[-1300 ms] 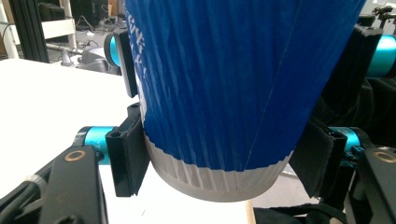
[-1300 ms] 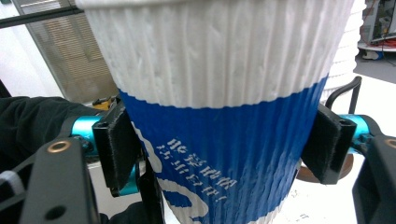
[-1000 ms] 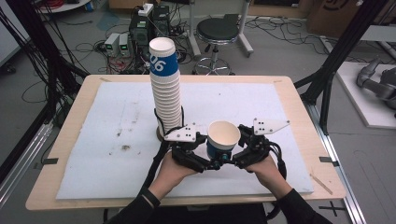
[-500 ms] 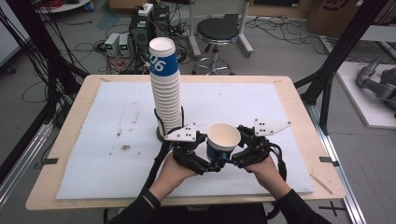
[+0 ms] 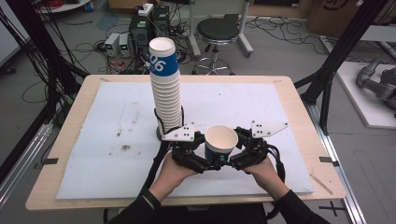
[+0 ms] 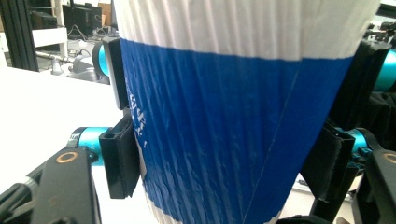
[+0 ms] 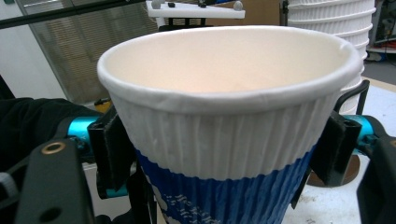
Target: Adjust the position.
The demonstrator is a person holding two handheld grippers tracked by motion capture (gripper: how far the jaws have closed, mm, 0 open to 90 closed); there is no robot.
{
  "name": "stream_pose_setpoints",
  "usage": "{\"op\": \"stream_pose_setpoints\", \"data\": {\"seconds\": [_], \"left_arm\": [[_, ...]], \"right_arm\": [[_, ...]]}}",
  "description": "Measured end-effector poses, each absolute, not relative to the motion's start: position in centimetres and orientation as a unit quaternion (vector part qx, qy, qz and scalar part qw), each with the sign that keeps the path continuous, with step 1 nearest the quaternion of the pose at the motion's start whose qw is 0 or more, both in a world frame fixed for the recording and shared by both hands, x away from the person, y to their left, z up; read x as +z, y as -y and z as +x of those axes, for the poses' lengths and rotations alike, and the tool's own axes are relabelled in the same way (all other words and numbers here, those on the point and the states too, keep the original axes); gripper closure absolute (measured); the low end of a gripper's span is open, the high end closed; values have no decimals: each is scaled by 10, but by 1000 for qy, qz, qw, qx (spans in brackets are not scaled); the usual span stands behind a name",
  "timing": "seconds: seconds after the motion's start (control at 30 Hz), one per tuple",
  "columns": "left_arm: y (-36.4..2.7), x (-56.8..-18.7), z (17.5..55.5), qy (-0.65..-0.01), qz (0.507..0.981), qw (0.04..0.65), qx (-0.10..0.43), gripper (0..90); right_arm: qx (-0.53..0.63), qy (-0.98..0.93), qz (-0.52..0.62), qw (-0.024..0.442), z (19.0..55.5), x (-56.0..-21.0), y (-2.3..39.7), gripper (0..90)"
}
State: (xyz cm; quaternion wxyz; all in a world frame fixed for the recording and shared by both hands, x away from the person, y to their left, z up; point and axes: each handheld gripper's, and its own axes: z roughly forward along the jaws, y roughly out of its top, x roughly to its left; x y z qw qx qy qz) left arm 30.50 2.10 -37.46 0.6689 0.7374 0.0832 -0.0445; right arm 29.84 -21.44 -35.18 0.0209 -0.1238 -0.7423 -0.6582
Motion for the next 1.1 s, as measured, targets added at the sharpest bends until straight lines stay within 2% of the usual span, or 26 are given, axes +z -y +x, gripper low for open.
{"op": "stream_pose_setpoints", "data": {"seconds": [0.2,0.6,0.73,1.1], "left_arm": [[-19,-376,305,-78,743,663,-38,265],[-19,-379,305,-76,740,667,-36,264],[-21,-379,307,-85,742,664,-38,192],[-44,-369,307,-97,747,658,-1,158]], "right_arm": [[-665,735,-127,27,299,-350,215,181],[-667,734,-126,21,298,-347,217,202],[-668,734,-124,13,298,-346,219,205],[-656,743,-129,-14,300,-345,227,205]]}}
